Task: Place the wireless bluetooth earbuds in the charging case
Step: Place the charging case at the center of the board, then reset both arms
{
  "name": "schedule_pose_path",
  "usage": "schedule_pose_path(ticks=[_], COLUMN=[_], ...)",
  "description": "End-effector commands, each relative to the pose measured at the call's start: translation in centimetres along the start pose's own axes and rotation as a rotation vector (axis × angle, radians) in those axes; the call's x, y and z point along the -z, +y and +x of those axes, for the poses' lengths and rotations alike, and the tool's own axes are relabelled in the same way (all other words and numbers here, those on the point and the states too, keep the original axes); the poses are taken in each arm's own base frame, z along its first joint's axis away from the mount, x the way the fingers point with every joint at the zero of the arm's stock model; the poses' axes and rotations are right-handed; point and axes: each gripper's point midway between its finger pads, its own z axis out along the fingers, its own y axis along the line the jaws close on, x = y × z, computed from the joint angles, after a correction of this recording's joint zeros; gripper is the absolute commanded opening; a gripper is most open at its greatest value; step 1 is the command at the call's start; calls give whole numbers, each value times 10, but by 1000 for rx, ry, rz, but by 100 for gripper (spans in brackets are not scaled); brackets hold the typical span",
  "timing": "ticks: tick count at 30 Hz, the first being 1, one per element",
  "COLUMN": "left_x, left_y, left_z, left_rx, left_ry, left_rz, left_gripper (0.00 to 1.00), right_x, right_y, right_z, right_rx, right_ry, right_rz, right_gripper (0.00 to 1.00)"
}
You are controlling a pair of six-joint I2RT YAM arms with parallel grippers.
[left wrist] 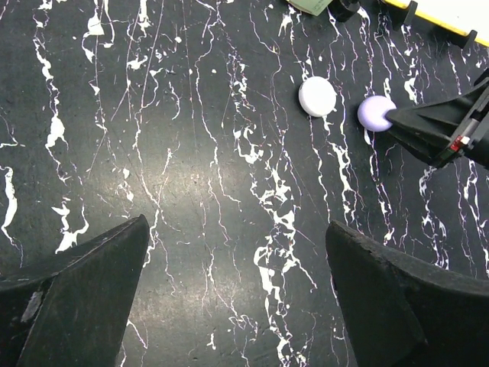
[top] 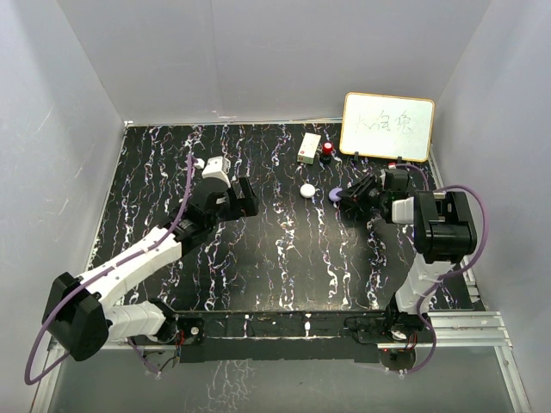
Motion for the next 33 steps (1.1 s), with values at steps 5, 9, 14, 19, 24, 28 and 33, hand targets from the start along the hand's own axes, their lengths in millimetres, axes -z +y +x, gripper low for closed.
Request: schedule_pose_path(ticks=[5, 9, 14, 19, 24, 28, 33], left_x=[9, 13, 20, 24, 28, 30, 42], left_y=[-6, -11, -25, -24, -15, -10, -1], left_z=[-22, -36, -64, -78, -85, -90, -119], left_rx=[42, 40, 26, 22, 19, 3, -60], left_ry=[-14, -18, -44, -51, -65, -75, -135], left_rz=[31, 45, 56, 13, -47, -87, -167], left_gripper=[99, 99, 99, 99, 99, 99, 99], right_x=[-4, 18, 54, 97, 123, 140, 166], right_y=[13, 23, 24, 27, 27, 20, 4], right_z=[-21, -19, -16, -40, -81, -111, -134], right_rx=[28, 27, 7, -57, -135, -202, -277], right_ry=[-69, -105, -205, -403, -530, -576, -662], right_rz=[-42, -54, 8, 42, 59, 109, 135], right_gripper=[97, 98, 98, 98, 98, 98, 98])
